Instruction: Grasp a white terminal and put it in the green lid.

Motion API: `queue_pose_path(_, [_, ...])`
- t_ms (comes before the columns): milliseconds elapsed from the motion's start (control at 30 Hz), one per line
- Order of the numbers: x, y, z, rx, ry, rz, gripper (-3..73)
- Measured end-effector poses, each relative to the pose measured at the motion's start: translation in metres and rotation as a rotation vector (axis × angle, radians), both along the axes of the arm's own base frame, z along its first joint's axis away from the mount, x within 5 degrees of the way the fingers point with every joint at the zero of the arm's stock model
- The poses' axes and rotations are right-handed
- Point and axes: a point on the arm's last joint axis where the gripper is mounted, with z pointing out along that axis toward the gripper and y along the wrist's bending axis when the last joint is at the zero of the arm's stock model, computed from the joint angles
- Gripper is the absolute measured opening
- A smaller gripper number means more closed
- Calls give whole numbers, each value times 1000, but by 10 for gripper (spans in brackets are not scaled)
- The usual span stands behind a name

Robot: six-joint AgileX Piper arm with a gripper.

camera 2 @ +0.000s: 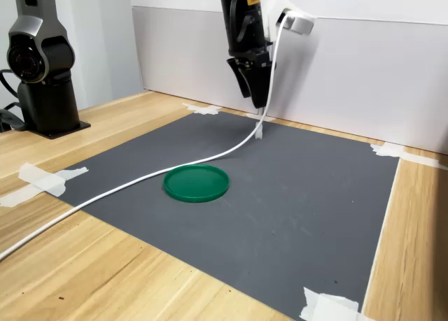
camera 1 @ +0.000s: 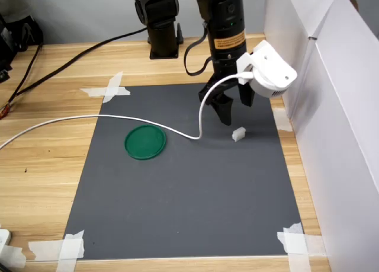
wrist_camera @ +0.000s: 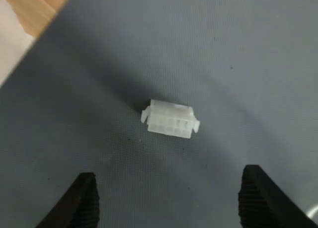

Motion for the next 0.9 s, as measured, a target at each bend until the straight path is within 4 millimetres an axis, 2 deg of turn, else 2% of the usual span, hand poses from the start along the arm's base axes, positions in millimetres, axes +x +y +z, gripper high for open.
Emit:
queue_pose_path(367, [9,6,-21,20,13,-28,679])
queue_pose_path(900, [18,10,-39,34,8,-73,664])
